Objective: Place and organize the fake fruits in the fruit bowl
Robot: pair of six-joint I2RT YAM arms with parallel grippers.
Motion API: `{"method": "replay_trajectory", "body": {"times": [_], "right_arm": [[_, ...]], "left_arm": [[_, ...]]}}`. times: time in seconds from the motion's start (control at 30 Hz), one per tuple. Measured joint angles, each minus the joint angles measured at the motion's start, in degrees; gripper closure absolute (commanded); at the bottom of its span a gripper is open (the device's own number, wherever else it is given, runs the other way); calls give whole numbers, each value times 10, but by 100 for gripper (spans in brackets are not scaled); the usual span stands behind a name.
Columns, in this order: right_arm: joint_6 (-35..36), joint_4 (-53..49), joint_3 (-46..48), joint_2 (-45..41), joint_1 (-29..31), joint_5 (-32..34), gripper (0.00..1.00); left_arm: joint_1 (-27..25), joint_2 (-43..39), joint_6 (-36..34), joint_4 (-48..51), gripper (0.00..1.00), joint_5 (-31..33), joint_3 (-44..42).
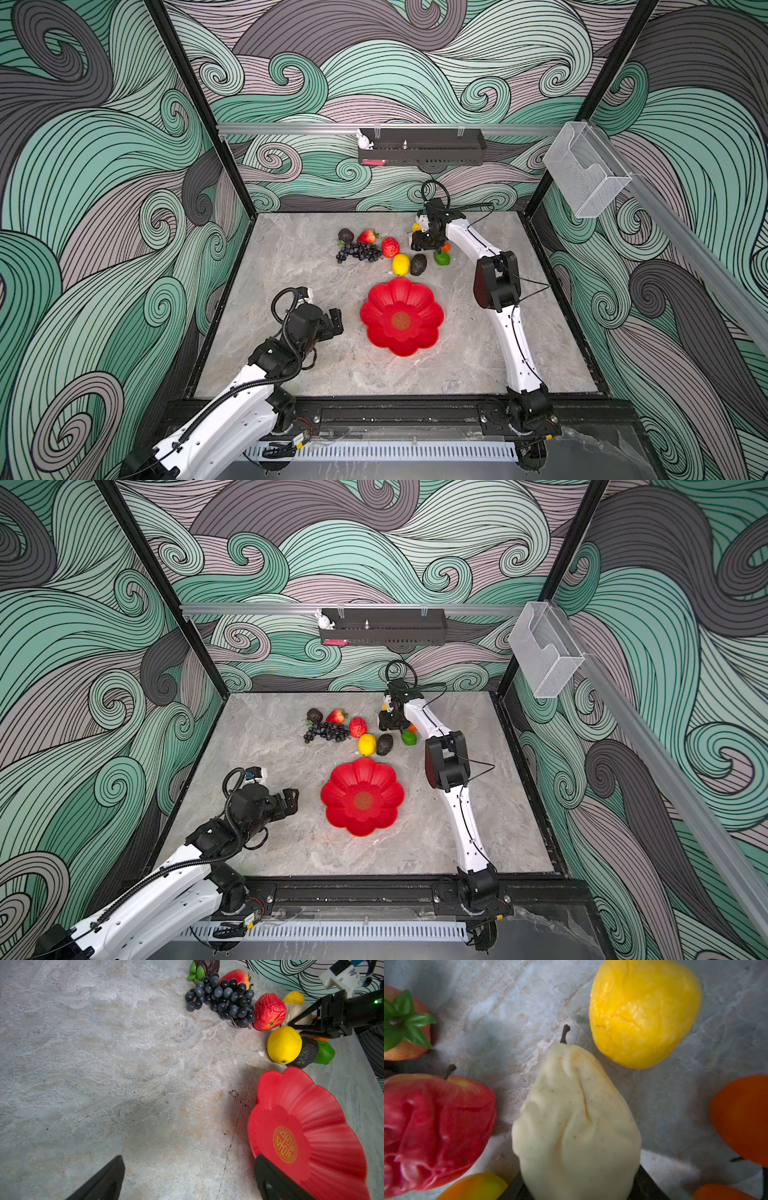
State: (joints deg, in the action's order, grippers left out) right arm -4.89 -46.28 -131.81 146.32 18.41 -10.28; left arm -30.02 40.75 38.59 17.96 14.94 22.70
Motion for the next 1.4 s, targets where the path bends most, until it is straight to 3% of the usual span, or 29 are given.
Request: {"method": "replay_trajectory", "body": {"times": [0.33,0.47,0.73,1.07,1.4], "right_arm": [[-2,32,126,-102,1,-3,46],[-3,53,163,-139,1,-5,46],[-12,104,277,-238,5,-20,46],[-56,212,478,-424,89,-53,48],[-99,277,588,-508,192,-69,48]], "left_arm": [[1,19,6,2,1,-2,16],[39,42,15,19,1,-26,55],[116,111,32,12,1,-145,144],[140,337,30,46,1,-388,363],[106,399,84,7,2,-452,382]]}}
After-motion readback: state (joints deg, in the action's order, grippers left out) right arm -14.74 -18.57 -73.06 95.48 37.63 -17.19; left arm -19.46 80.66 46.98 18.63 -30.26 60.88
